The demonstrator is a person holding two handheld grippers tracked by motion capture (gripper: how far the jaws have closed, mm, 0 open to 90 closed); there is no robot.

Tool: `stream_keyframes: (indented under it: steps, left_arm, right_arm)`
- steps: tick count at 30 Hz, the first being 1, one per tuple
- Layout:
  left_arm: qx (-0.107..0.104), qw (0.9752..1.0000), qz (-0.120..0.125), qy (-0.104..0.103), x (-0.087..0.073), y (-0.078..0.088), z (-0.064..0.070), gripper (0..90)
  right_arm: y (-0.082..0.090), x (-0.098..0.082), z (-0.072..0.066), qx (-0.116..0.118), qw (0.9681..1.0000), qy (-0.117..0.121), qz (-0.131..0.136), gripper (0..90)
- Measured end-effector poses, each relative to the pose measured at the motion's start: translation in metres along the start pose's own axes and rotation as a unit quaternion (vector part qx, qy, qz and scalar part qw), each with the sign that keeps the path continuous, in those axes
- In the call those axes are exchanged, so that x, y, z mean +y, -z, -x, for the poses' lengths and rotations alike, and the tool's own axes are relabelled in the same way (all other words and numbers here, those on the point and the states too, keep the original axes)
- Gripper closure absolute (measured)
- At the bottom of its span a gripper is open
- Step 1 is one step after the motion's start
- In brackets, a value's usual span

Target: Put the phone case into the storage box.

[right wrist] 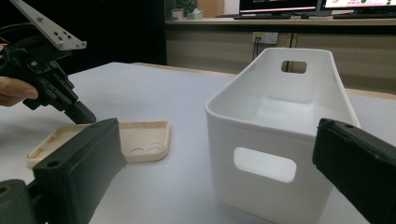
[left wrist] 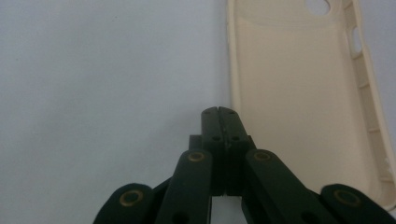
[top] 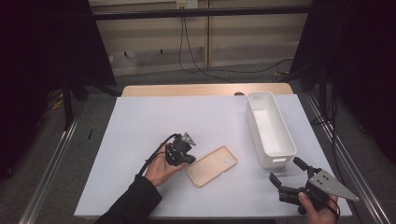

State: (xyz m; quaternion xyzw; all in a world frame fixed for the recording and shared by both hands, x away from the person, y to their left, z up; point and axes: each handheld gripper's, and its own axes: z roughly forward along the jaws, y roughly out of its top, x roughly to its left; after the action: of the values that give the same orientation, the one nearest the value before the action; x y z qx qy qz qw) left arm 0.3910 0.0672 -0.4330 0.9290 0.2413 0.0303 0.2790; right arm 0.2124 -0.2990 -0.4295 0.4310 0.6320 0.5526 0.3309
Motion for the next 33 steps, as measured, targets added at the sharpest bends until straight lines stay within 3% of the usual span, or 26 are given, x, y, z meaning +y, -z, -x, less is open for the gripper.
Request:
stream_keyframes:
  steps: [7,8,9,10,11,12,15,22,24,27,33]
  left_arm:
    - [0.002,0.9999,-0.005,-0.016,0.0,0.001,0.006,90.0]
    - [-0.001,1.0,0.001,-0.006,-0.001,0.0,0.008,90.0]
    - [-0.001,0.9999,-0.005,-0.015,-0.001,0.0,0.007,90.0]
    - [-0.002,1.0,0.002,-0.008,-0.001,0.0,0.009,90.0]
    - [-0.006,0.9999,-0.004,-0.015,-0.001,0.001,0.008,90.0]
    - [-0.005,1.0,0.004,-0.006,-0.002,0.0,0.01,90.0]
    - [-0.007,0.9998,-0.005,-0.018,-0.001,0.0,0.011,90.0]
    - [-0.009,0.9998,-0.001,-0.018,-0.001,0.0,0.014,90.0]
    - [-0.016,0.9998,0.005,-0.01,-0.002,-0.001,0.013,90.0]
    - [-0.012,0.9998,0.01,-0.012,-0.001,-0.002,0.016,90.0]
    - [-0.025,0.9994,0.012,-0.021,-0.002,-0.002,0.014,90.0]
  right_arm:
    - [0.0,0.0,0.0,0.001,1.0,0.002,0.001,0.9]
    - [0.0,0.0,0.0,0.001,1.0,0.0,0.0,0.9]
    - [0.0,0.0,0.0,0.001,1.0,0.0,0.0,0.9]
    - [0.0,0.0,0.0,0.001,1.0,0.0,0.0,0.9]
    - [0.0,0.0,0.0,0.001,1.0,0.0,0.001,0.9]
    - [0.0,0.0,0.0,0.002,1.0,0.0,0.001,0.9]
    - [0.0,0.0,0.0,0.002,1.0,0.002,0.001,0.9]
    - [0.0,0.0,-0.001,0.003,1.0,0.001,0.001,0.9]
    - [0.0,0.0,0.0,0.003,1.0,0.002,0.001,0.9]
    - [-0.001,0.0,0.0,0.003,1.0,0.001,0.0,0.9]
    - [-0.001,0.0,-0.001,0.004,1.0,0.002,-0.001,0.9]
